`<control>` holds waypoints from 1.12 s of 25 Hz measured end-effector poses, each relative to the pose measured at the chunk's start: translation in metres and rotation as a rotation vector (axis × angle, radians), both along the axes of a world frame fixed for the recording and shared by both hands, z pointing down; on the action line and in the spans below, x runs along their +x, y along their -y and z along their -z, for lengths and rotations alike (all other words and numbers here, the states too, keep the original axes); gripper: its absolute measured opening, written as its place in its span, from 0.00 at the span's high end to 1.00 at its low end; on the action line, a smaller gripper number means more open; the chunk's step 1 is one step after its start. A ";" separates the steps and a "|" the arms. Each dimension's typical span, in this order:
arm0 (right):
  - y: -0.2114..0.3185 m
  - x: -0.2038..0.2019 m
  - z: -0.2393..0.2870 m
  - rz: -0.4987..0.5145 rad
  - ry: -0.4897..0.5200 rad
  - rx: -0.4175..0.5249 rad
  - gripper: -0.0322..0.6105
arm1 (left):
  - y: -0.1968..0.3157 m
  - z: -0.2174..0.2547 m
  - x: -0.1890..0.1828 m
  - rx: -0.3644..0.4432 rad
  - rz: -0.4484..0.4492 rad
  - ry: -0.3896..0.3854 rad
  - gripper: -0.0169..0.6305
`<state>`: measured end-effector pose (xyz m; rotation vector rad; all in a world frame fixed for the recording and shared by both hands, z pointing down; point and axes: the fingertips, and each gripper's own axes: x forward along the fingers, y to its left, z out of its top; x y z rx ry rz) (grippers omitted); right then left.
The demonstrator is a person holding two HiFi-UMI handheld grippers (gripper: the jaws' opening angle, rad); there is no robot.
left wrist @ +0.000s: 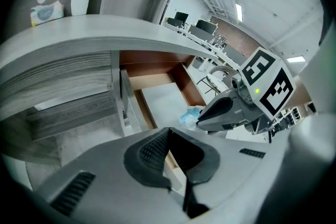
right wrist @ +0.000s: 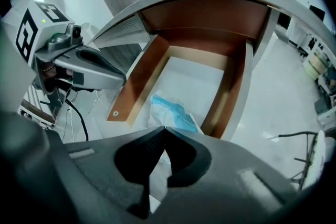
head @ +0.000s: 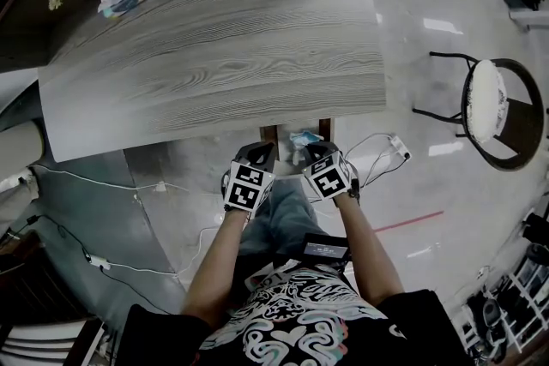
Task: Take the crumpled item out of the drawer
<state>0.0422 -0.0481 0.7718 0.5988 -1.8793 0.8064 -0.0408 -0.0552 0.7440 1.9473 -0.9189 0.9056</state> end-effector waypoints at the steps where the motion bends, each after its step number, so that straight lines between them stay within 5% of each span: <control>1: 0.002 -0.001 0.002 -0.002 0.003 0.006 0.94 | 0.001 0.001 0.000 0.003 -0.003 0.000 0.97; 14: 0.019 0.002 0.044 -0.060 0.026 0.110 0.94 | 0.020 0.033 -0.002 0.083 0.051 -0.014 0.97; 28: 0.038 0.014 0.107 -0.142 0.036 0.348 0.94 | 0.032 0.093 -0.013 0.200 0.137 -0.052 0.97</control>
